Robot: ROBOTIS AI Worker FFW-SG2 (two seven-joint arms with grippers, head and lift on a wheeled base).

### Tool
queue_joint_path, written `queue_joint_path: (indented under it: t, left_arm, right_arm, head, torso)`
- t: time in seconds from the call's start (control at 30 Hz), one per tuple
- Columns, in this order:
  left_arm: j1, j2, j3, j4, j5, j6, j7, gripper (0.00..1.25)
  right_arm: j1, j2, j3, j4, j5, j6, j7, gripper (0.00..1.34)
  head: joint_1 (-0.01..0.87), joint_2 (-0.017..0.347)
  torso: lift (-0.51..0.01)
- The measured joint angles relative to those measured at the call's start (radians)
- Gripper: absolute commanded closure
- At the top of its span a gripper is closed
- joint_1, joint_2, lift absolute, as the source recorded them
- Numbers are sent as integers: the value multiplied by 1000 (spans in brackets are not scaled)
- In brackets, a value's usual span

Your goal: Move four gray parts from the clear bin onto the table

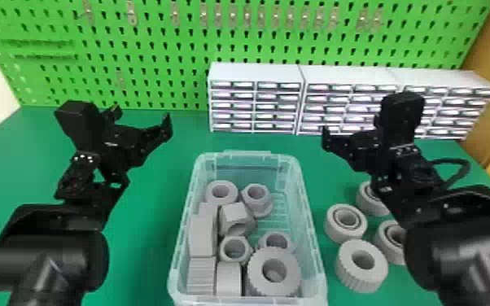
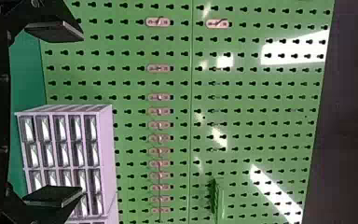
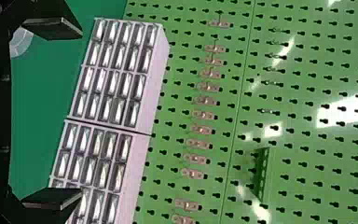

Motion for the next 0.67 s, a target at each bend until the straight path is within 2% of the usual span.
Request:
queue_joint_path:
  t: [0.67]
  left_arm:
    - [3, 1, 5, -2, 2, 1, 0, 98]
  right_arm:
    - [5, -2, -8, -2, 0, 0, 0, 110]
  head:
    - [686, 26]
  torso:
    - [-50]
